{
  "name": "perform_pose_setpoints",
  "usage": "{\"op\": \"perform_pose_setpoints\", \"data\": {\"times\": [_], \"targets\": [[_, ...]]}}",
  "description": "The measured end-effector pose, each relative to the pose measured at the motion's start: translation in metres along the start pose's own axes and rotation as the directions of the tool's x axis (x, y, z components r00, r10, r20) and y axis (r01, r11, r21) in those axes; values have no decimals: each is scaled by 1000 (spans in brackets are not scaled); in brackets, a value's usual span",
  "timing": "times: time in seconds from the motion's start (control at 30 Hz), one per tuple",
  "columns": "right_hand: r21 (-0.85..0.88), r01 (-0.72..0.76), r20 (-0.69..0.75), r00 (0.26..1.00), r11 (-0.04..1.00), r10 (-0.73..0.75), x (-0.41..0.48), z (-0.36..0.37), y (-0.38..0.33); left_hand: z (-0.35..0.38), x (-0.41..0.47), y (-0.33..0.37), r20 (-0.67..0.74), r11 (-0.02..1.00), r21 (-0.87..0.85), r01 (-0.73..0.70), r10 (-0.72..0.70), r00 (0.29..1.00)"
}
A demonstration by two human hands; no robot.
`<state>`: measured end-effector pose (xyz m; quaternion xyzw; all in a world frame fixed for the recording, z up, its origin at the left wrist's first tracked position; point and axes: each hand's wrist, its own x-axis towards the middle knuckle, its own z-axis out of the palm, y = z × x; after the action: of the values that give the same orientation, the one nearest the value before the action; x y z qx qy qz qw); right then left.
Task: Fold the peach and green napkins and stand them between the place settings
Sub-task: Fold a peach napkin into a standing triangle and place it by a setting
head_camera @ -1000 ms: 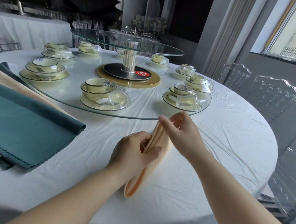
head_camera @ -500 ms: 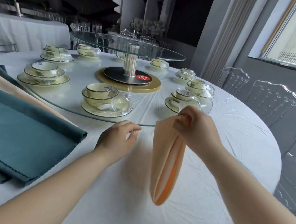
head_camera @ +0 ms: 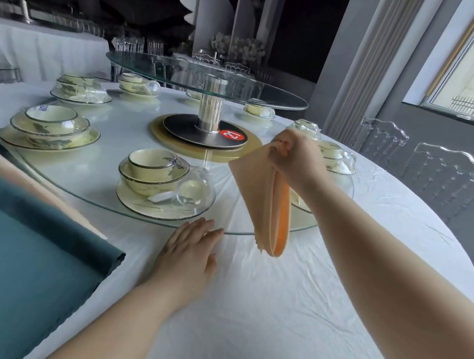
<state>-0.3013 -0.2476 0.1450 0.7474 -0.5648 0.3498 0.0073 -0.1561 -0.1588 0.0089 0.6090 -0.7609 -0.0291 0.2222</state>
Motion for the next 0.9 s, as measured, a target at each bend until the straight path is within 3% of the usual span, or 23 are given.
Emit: {"op": "perform_pose_setpoints", "data": {"times": [0.17, 0.33, 0.47, 0.67, 0.73, 0.9], "targets": [[37, -73, -22, 997, 997, 74, 23, 29, -6, -1, 0, -2, -24, 999, -39, 19, -20, 999], [75, -159, 62, 986, 984, 155, 17, 55, -1, -10, 1, 4, -14, 998, -21, 52, -52, 999], [186, -237, 13, 971, 954, 238, -7, 62, 2, -4, 0, 2, -57, 1000, 0, -22, 22, 998], [-36, -374, 19, 927, 927, 375, -49, 76, -7, -7, -2, 7, -8, 998, -53, 26, -26, 1000], [-55, -409, 19, 912, 911, 410, -50, 83, -8, 0, -2, 2, -68, 999, -39, 4, -7, 998], [-49, -456, -19, 890, 888, 456, -44, 92, -4, -1, 1, 2, -25, 998, -69, -12, 11, 1000]]}}
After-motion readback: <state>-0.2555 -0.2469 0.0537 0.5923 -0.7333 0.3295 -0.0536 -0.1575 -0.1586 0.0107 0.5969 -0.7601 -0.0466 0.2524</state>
